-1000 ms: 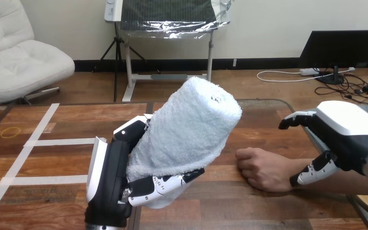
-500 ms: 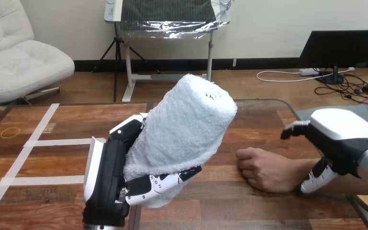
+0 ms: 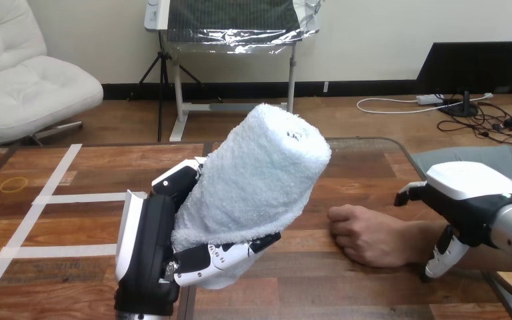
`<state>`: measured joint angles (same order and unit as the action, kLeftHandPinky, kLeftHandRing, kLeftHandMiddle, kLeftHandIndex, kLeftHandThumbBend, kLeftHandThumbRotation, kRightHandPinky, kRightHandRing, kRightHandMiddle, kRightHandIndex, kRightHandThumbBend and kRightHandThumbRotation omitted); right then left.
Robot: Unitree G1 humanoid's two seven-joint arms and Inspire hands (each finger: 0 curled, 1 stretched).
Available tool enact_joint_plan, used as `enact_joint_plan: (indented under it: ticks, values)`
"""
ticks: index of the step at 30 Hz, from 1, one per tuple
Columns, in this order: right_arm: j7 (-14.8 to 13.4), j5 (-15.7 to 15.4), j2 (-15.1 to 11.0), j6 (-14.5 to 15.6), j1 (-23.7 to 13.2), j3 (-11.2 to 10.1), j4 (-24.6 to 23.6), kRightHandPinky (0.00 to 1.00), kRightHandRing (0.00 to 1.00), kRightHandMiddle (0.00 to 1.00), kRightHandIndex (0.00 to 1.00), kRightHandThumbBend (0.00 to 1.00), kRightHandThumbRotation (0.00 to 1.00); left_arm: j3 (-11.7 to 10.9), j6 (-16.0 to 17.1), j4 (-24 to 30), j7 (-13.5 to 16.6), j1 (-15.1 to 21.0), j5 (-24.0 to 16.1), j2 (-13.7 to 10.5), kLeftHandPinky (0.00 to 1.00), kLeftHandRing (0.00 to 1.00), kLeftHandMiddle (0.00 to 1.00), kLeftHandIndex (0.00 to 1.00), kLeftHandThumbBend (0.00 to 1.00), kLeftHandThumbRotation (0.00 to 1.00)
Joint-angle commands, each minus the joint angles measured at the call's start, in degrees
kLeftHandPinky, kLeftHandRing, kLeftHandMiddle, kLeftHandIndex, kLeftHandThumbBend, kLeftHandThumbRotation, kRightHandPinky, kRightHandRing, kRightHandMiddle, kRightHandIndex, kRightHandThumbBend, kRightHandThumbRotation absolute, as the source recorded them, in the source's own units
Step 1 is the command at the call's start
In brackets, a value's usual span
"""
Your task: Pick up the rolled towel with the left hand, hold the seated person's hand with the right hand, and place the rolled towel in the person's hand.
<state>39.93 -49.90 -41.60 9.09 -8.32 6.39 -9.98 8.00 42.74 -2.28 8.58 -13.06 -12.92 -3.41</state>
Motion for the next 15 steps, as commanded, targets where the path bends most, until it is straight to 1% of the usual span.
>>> enact_joint_plan:
  ticks: [1,4,7,15]
  values:
    - [0.76,-1.57,-1.72,1.03,-5.53,1.01,1.66,0.87,0.91,0.90,0.87,0.77,0.02,-0.87,1.46,1.70,-0.35,2.12,1.66,0.48,0.37,0.42,0.46,0.52,0.69,0.17]
    - [1.50,-2.32,-1.80,1.84,-6.19,1.75,2.57,0.88,0.92,0.91,0.87,0.76,0.04,-0.92,0.95,2.14,-0.76,1.87,2.19,0.50,0.38,0.42,0.47,0.52,0.69,0.17]
    - [1.74,-2.41,-1.75,2.26,-6.55,2.00,3.17,0.89,0.93,0.91,0.88,0.75,0.05,-1.13,1.08,2.23,-0.85,1.84,2.11,0.47,0.39,0.42,0.47,0.51,0.69,0.17]
    - [1.28,-3.15,-1.44,3.82,-7.27,2.74,5.12,0.90,0.93,0.92,0.88,0.75,0.06,-1.28,1.92,1.83,-1.60,1.96,3.26,0.27,0.39,0.43,0.47,0.52,0.68,0.16]
